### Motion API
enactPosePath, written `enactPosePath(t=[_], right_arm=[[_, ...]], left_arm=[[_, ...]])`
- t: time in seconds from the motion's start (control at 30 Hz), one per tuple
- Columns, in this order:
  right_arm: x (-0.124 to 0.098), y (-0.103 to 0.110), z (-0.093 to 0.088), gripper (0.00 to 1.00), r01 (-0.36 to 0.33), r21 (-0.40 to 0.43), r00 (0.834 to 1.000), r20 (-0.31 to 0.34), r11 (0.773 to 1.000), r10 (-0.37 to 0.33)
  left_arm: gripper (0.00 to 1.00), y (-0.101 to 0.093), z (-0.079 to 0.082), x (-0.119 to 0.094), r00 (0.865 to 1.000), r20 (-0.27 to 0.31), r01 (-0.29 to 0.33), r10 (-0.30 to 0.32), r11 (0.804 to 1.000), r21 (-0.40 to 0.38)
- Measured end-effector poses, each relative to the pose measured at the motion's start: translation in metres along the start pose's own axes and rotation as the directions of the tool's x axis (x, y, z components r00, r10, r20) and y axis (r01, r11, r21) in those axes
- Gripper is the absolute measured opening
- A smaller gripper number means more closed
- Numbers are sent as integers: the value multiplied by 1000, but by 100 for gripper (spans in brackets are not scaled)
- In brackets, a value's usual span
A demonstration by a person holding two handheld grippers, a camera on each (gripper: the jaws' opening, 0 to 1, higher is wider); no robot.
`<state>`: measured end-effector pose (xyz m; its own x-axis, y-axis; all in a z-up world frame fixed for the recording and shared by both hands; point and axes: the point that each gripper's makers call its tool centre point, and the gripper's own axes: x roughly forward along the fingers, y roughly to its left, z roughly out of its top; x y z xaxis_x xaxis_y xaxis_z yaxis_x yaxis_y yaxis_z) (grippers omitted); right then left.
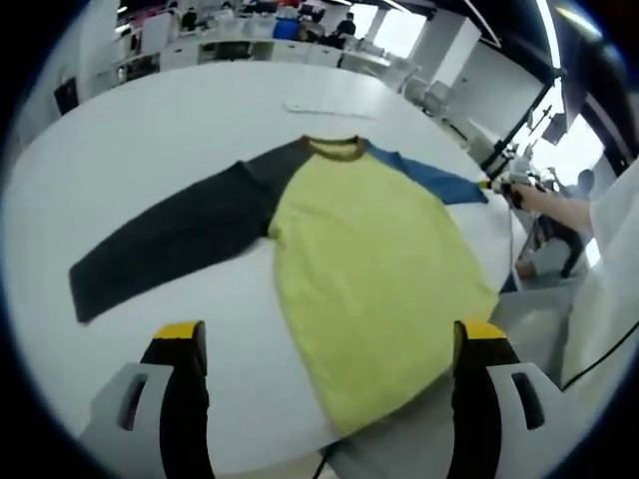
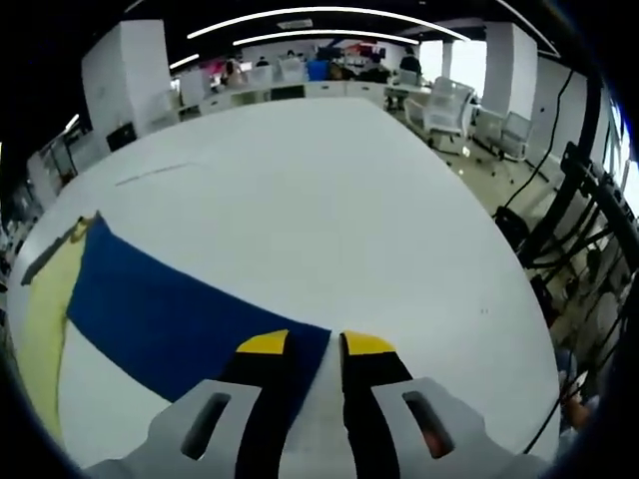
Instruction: Fold the garment on the visible template until the final outline fits inside the template.
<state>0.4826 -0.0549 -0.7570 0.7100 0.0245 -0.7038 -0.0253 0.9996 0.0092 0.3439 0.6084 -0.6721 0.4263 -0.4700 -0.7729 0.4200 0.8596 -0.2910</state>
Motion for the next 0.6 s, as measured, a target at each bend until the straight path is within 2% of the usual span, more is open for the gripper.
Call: enactPosePath(t=[0.07, 0.33, 0.47, 0.5, 0.6], right_arm=[[1, 1, -2, 14, 0, -4, 1000, -10, 1000, 0], [-4, 9, 1, 13, 4, -1, 1000, -1, 1000, -4], [-5, 13, 2, 8, 0, 4, 1000, 0, 1000, 0], [-6, 18, 2, 6, -21, 1, 1000, -1, 1000, 21], [-6, 19, 4, 4, -9, -11, 1000, -7, 1000, 9]], left_arm=[[99, 0, 1, 0, 1000, 1, 0, 0, 1000, -1], [99, 1, 0, 1, 1000, -2, -6, 6, 1000, -13], [98, 1, 0, 1, 1000, -1, -9, 9, 1000, -19], [98, 1, 0, 1, 1000, -1, -9, 9, 1000, -19], [98, 1, 0, 1, 1000, 0, -10, 10, 1000, -20]])
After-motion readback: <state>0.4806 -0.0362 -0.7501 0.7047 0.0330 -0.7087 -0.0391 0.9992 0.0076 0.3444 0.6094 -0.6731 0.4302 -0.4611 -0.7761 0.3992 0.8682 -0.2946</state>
